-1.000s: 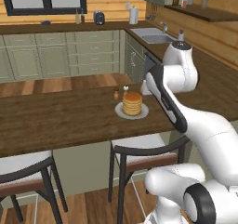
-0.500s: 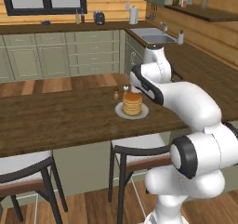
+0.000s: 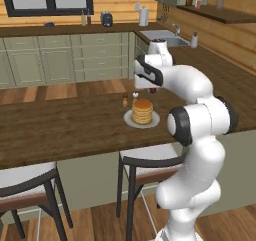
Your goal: Take the strawberry from the fridge and place it on top of the pancake, located on the dining counter.
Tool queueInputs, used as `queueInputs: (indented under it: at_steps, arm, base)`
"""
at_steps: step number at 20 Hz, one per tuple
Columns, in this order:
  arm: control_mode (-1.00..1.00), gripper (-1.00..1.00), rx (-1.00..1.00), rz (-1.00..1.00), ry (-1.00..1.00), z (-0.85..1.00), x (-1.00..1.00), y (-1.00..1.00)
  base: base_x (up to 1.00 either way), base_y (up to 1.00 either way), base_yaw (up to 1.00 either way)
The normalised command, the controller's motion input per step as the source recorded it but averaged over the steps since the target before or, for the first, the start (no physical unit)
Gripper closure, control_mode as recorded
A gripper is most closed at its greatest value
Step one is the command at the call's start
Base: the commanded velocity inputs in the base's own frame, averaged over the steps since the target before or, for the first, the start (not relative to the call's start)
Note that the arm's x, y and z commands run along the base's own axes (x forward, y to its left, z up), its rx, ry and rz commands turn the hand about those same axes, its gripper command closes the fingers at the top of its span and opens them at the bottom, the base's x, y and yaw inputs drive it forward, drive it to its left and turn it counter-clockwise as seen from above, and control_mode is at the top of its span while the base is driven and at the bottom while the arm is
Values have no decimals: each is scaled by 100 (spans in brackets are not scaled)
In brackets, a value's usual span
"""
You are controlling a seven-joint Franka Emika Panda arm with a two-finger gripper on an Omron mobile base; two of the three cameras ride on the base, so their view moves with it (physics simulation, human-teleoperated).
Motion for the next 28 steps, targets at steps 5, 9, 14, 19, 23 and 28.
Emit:
queueInputs:
  at_steps: [5, 9, 14, 19, 23, 28]
  arm:
    - [-100, 100, 0, 14, 0, -32, 97, 5]
    - [-100, 100, 1, 12, 1, -45, 64, 0]
    - [-100, 100, -1, 3, 9, -50, 65, 0]
    - [-100, 100, 0, 0, 2, -62, 34, 0]
    - [-100, 100, 0, 0, -1, -44, 5, 0]
    - [-100, 100, 0, 3, -10, -30, -47, 0]
  base:
    - [0, 0, 0]
    - [0, 0, 0]
    - [0, 0, 0]
    - [0, 0, 0]
    - [0, 0, 0]
    - [0, 0, 0]
